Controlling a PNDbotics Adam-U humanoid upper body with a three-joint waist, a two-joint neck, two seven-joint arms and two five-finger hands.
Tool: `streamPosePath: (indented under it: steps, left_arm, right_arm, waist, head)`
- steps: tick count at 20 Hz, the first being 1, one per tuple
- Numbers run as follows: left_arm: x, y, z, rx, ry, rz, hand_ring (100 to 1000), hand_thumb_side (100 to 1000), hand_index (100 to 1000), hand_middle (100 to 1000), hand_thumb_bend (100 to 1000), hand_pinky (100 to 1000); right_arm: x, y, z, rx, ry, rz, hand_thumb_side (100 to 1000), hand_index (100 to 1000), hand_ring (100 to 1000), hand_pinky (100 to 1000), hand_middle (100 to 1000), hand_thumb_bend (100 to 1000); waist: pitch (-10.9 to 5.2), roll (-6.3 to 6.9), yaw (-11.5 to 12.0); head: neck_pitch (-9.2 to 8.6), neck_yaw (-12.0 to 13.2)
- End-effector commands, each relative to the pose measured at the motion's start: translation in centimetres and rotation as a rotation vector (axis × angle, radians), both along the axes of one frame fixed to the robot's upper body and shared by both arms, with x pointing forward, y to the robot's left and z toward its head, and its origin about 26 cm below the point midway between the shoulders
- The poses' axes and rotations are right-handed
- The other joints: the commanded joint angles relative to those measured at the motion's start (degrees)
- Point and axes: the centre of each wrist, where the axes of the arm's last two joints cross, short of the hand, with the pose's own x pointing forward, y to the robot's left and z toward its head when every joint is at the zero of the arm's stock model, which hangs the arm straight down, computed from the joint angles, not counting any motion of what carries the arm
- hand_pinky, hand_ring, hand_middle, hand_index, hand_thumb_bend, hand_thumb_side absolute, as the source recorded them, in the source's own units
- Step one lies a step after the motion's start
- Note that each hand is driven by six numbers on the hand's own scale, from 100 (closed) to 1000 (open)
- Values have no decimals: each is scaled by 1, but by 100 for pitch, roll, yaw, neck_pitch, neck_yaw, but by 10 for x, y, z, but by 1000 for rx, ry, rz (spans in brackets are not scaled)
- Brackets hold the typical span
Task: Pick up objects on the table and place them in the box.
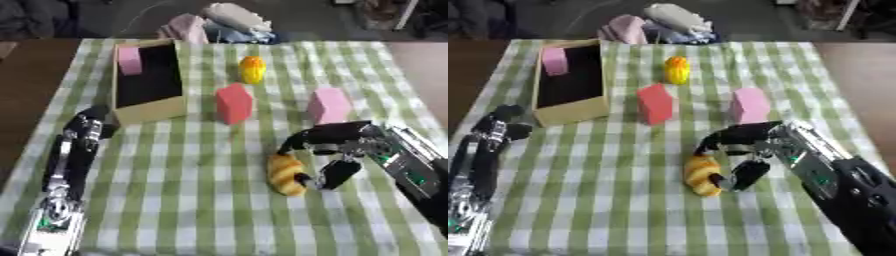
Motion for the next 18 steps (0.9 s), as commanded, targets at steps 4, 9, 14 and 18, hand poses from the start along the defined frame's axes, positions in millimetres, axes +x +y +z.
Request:
streamPosePath:
  steps: [4, 9, 14, 18]
  left_arm:
    - [1, 0, 7, 10, -26, -7, 643, 833, 789, 751, 261, 720]
    - [1, 0, 7, 8, -26, -6, 643, 833, 789, 751, 260, 720]
    - [1, 0, 7, 7, -26, -5, 643, 833, 789, 751, 260, 720]
    - [1, 0, 7, 6, -26, -3, 643, 833, 789, 751, 260, 720]
  right_arm:
    - [5, -4, -2, 5, -10, -20, 404, 797, 936, 917, 855, 100]
    - [8, -7, -4, 46, -45, -55, 290, 673, 904, 903, 789, 100]
    - [9, -11, -7, 89, -86, -75, 279, 591, 884, 891, 759, 100]
    - [9, -17, -5, 134, -119, -109, 271, 497, 859, 881, 742, 100]
  waist:
    - [-34, -33, -5]
    - [-26, -8, -2]
    - [-19, 5, -10]
    - [-20, 6, -24]
  head:
    - [26, -18]
    - [26, -16]
    - [26, -9]
    - [26, -2]
